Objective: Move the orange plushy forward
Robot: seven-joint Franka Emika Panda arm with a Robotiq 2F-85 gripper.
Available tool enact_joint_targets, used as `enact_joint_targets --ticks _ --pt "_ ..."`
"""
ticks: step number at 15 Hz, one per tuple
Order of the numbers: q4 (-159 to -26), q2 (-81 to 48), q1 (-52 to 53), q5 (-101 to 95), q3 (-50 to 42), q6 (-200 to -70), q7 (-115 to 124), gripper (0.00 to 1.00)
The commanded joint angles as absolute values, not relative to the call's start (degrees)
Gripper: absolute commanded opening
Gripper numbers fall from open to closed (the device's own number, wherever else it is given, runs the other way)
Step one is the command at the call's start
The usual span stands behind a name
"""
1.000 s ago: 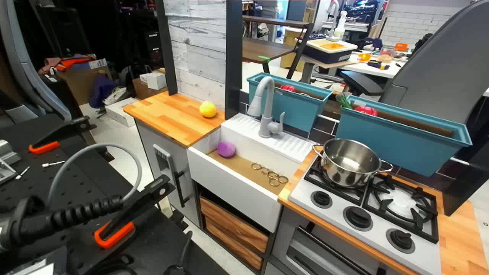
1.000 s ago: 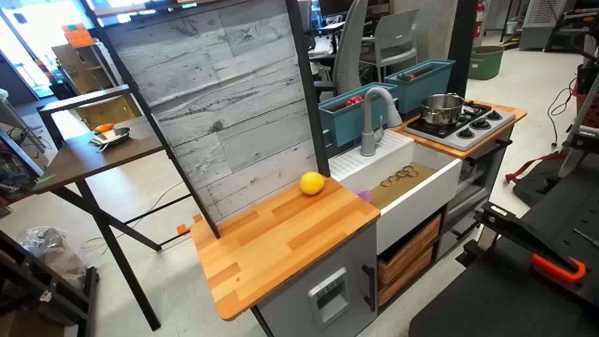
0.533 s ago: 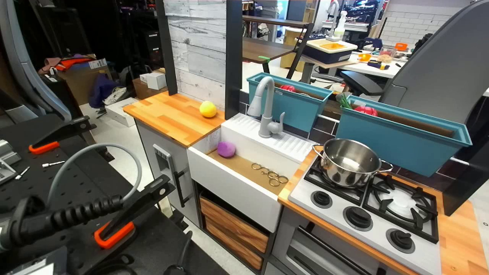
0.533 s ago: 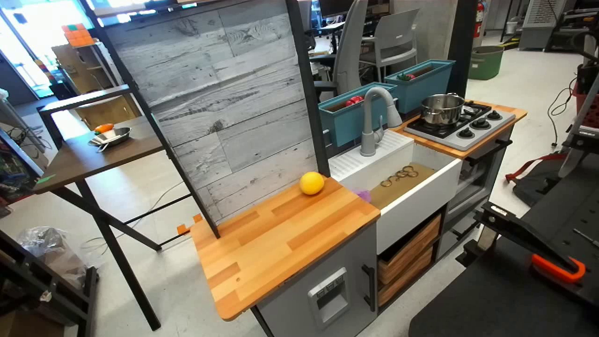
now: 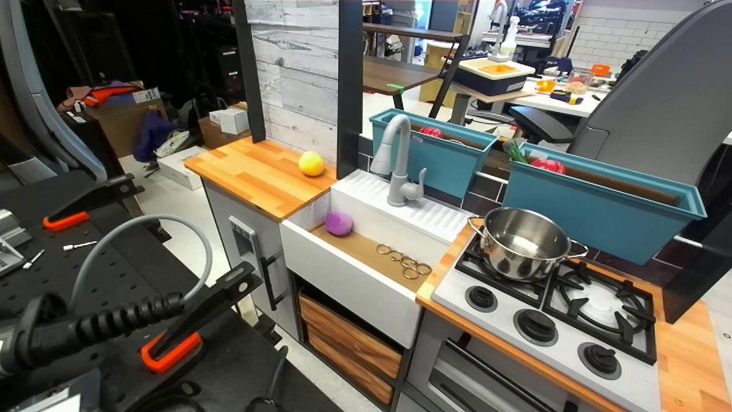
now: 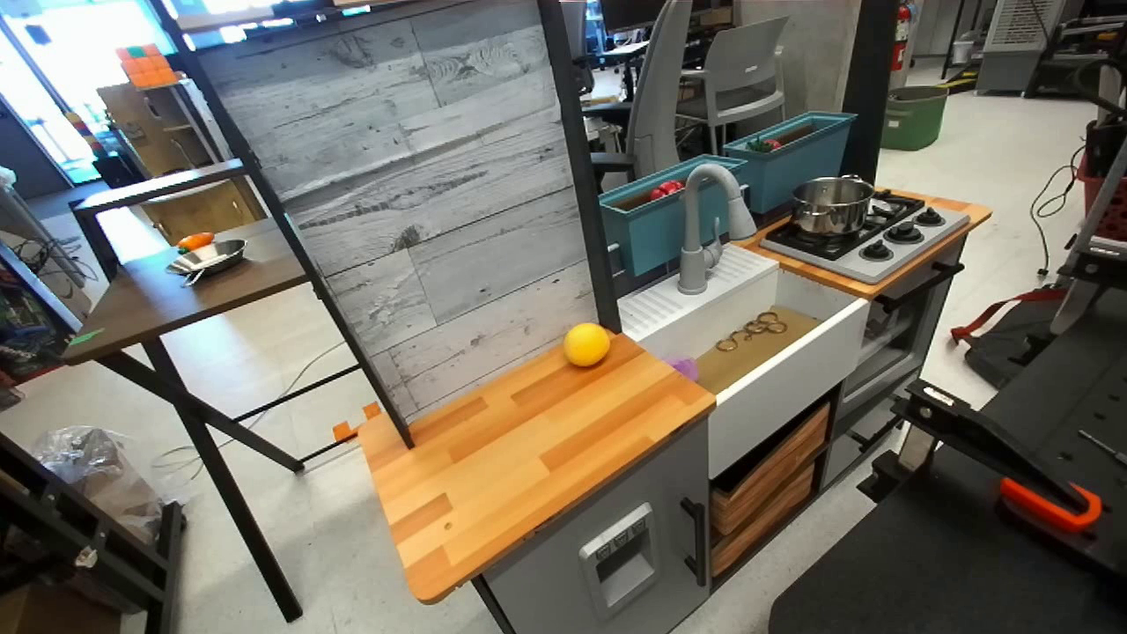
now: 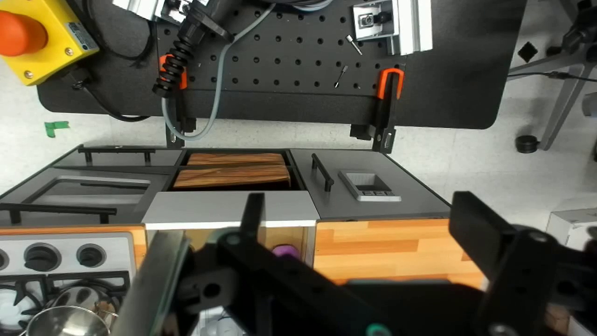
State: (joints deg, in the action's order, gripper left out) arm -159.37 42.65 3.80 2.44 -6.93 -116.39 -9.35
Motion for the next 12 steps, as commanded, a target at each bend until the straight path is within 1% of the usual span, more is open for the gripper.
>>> enact_joint_targets --ticks 1,3,6,12 --pt "-159.3 39.2 3.4 4.5 -4.7 -121.0 -6.6 1.0" --pt "-159.4 34.4 3.9 6.1 -2.8 -127.4 -2.4 1.0" --pt "-159.4 24.8 3.4 7.1 2.6 -139.3 8.2 1.0" --pt "-154.0 1.9 1.4 0.1 10.1 -163.0 23.0 1.0"
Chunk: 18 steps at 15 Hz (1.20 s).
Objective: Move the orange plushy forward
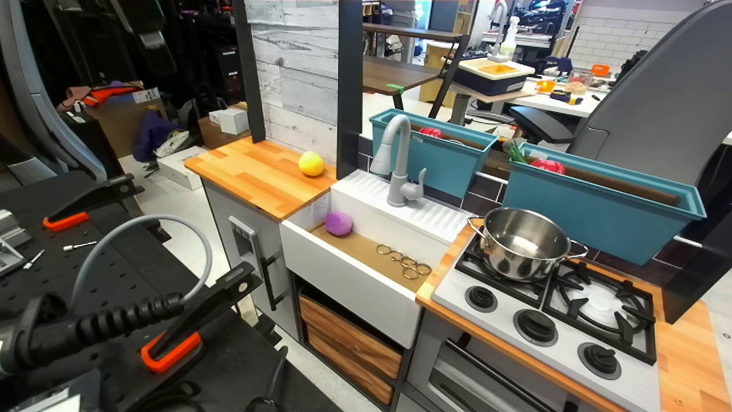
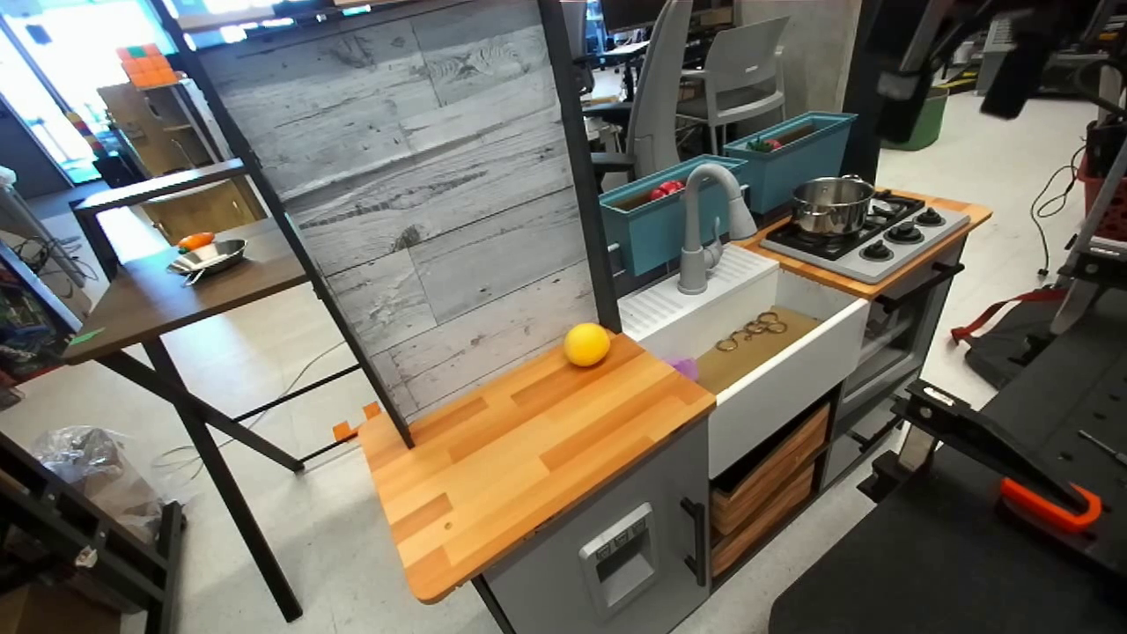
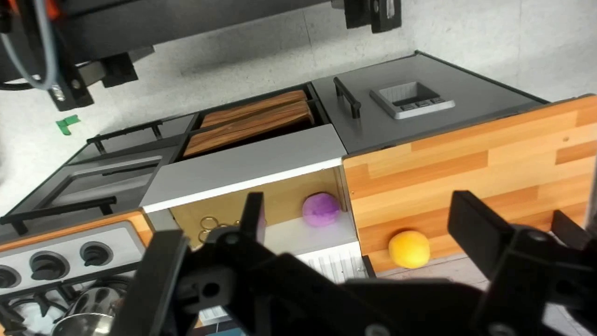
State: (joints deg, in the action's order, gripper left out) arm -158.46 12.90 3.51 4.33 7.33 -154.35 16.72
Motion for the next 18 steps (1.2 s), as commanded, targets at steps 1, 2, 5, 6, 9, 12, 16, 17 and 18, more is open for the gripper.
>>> enact_joint_targets --ticks 1,2,5,6,9,12,16,17,18 --pt "-152.1 -2.0 0.1 -5.1 11.0 -165.8 27.4 1.0" --pt "-149.9 -5.7 -0.5 -11.4 10.5 -167.7 32.0 1.0" --pt "-141.4 -12.1 6.1 -26.0 -0.4 -168.3 43.8 1.0" --pt "-137.4 -15.8 9.6 -31.0 -4.7 -168.5 49.3 1.0" --pt "-126.9 -26.0 20.6 -35.9 -16.7 -170.6 62.4 1.0" --pt "-119.5 -36.5 30.4 -36.9 -24.7 -175.4 74.6 1.0" --pt "-109.7 -51.4 40.8 -34.0 -30.1 -179.5 87.0 1.0" --pt "-106.4 -55.1 41.5 -32.2 -29.5 -178.9 89.1 1.0" --pt "-104.2 -58.4 43.3 -25.0 -30.1 -178.8 86.5 1.0"
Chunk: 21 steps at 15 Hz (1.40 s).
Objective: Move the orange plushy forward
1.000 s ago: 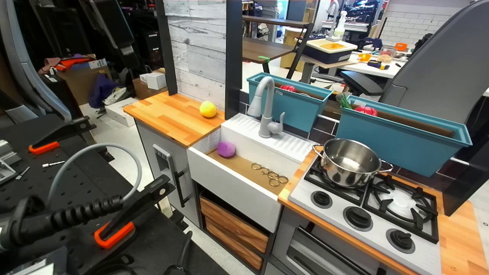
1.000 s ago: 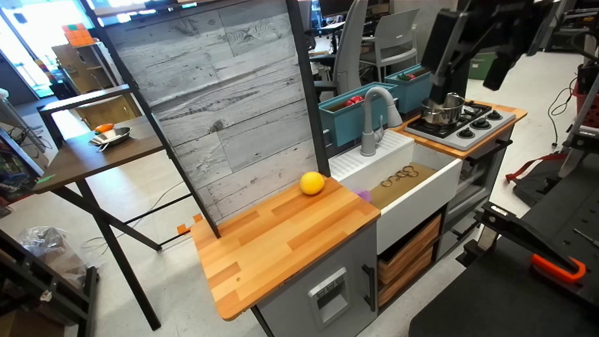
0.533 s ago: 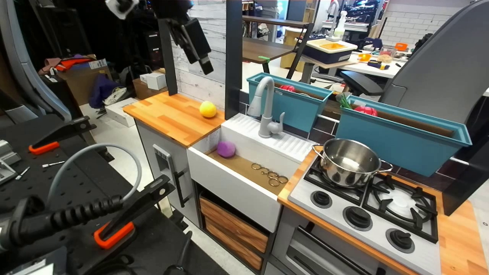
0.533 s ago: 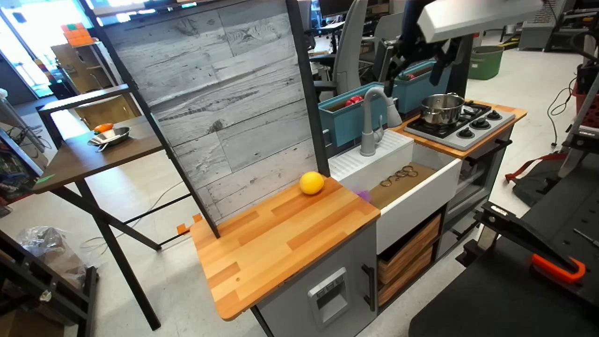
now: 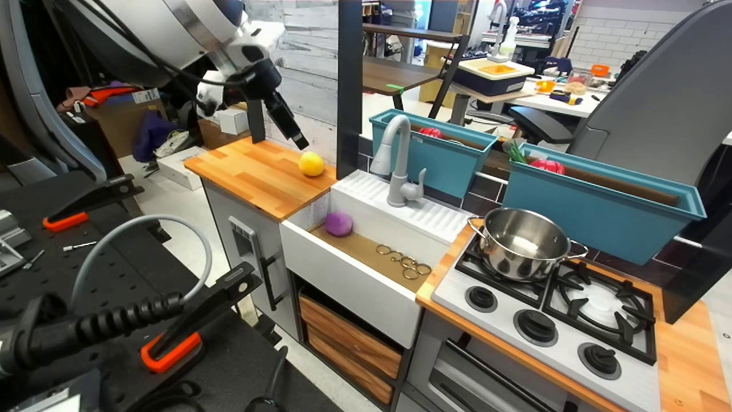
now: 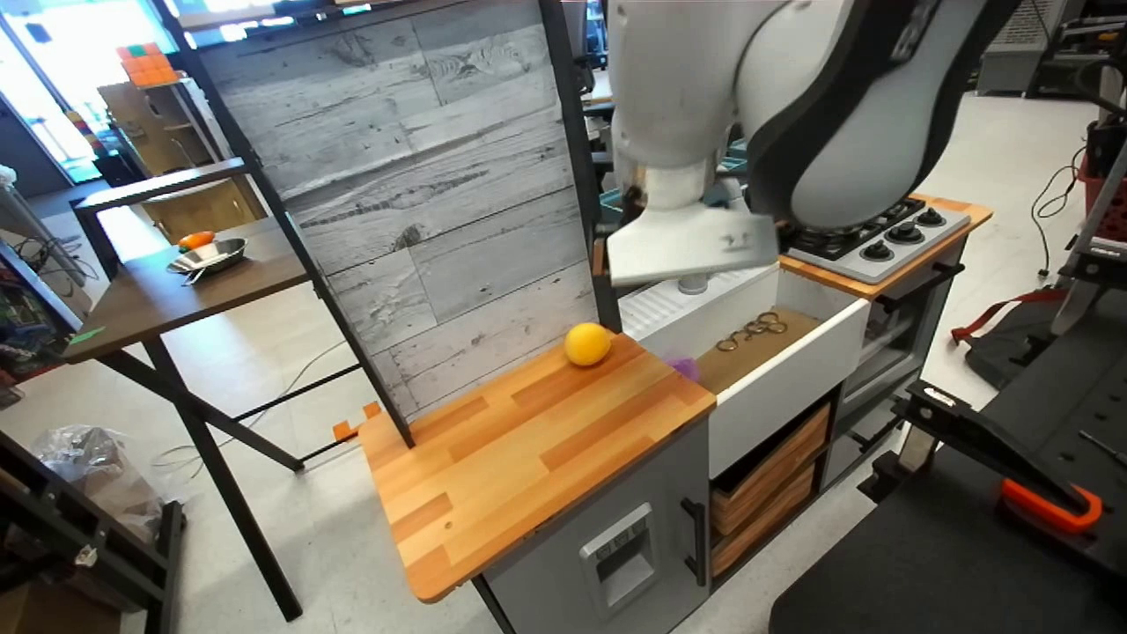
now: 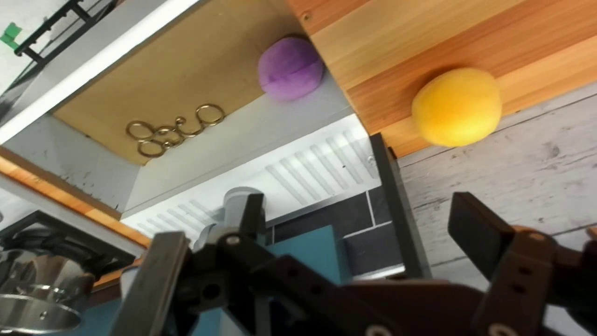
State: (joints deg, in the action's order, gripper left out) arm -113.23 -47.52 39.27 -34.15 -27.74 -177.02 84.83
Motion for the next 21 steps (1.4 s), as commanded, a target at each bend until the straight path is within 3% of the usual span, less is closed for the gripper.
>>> enact_joint_targets --ticks 1,9,21 --pt "-101.6 -61.0 43.7 -21.1 -29.7 -178.1 86.4 1.0" --pt "-84.6 -76.1 44.0 -2.7 -29.9 -174.3 81.9 1.0" --pt "-70.6 -82.8 41.2 -1.9 -31.9 -168.7 81.7 1.0"
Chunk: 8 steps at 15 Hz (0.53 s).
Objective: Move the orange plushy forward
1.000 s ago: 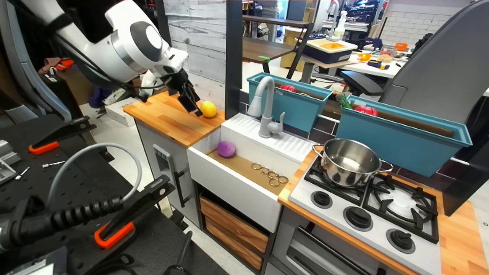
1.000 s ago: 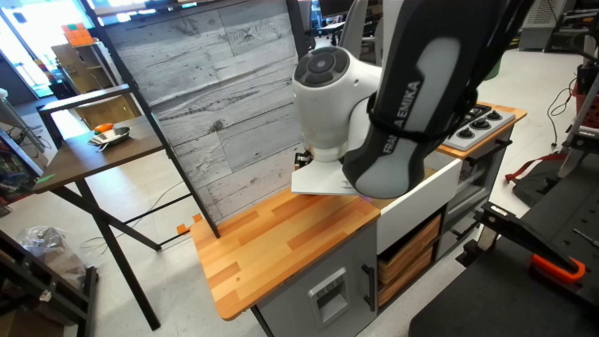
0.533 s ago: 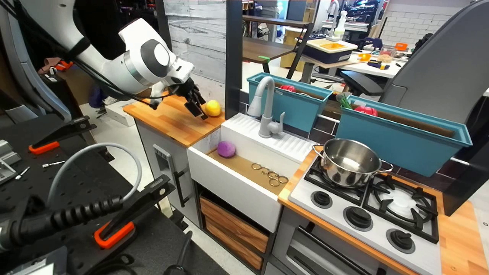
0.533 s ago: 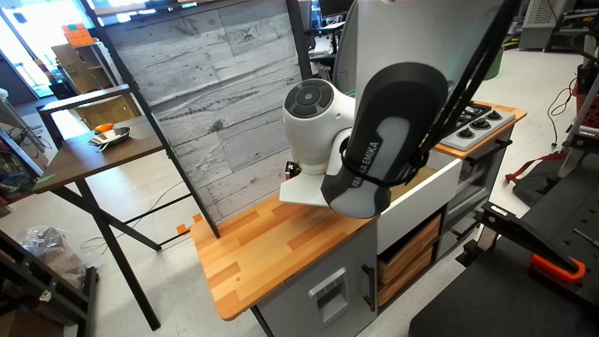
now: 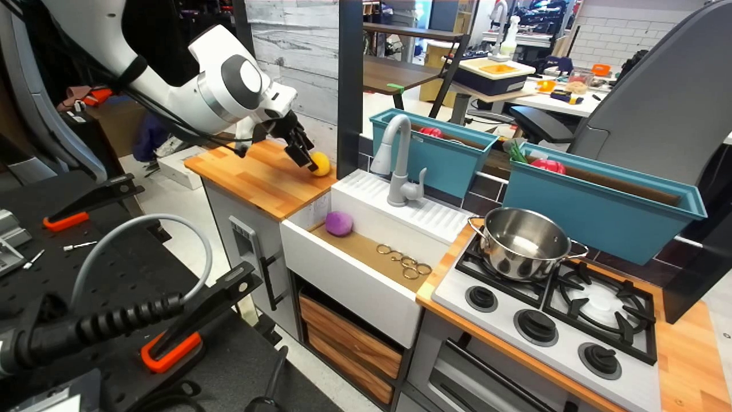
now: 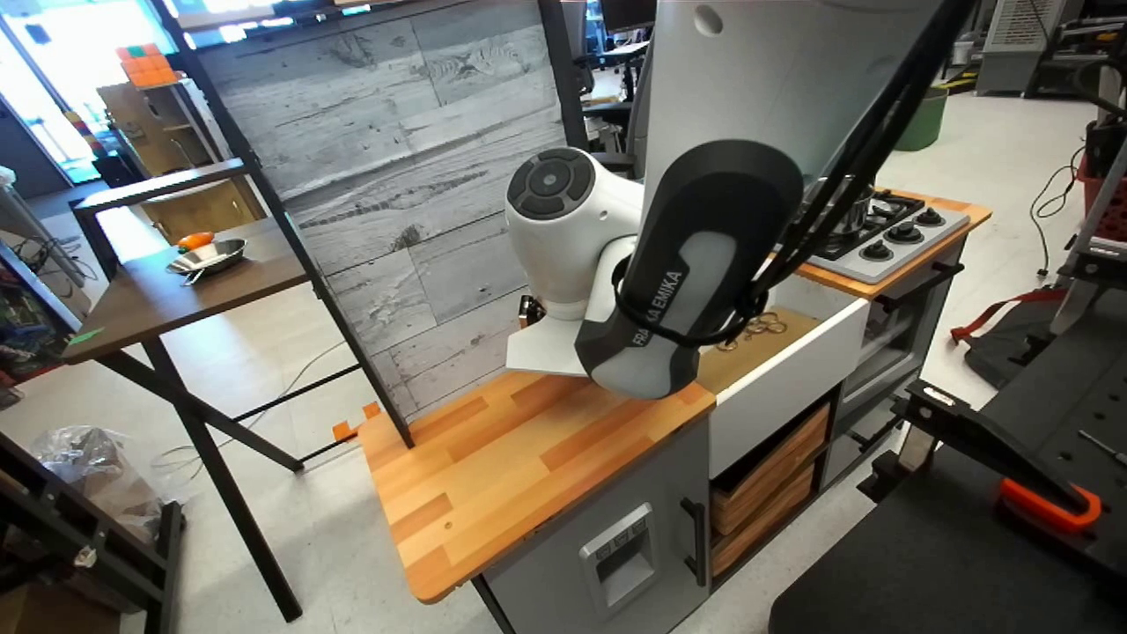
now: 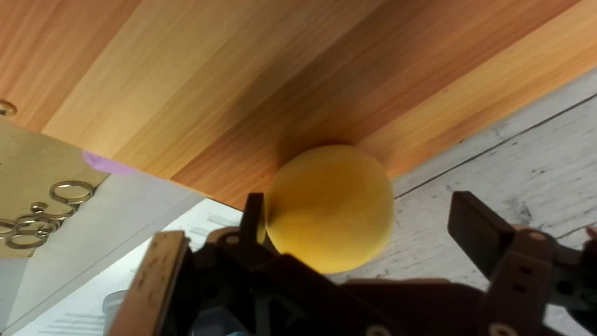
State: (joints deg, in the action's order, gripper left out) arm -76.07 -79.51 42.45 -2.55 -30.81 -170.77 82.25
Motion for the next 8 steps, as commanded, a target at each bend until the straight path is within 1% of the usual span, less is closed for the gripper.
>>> enact_joint_targets --ticks 1,2,3,4,5,6,8 --pt "-69.4 -83.5 40.7 -1.9 -32.0 -168.0 82.1 0.75" --pt "-68.5 -84.2 40.3 -2.2 -32.1 -167.6 82.0 0.74" --pt "-67.5 -84.9 40.1 -2.4 -32.4 -167.4 82.3 0.68" --pt "-66.7 -85.4 39.8 -2.5 -32.5 -167.3 82.3 0.57" --pt "-66.0 -85.8 39.4 -2.8 -32.5 -167.2 82.2 0.51" --pt "-65.3 -86.1 39.0 -2.8 -32.3 -167.0 82.0 0.42" --pt "-64.7 -86.3 38.7 -3.1 -32.4 -167.0 82.0 0.3"
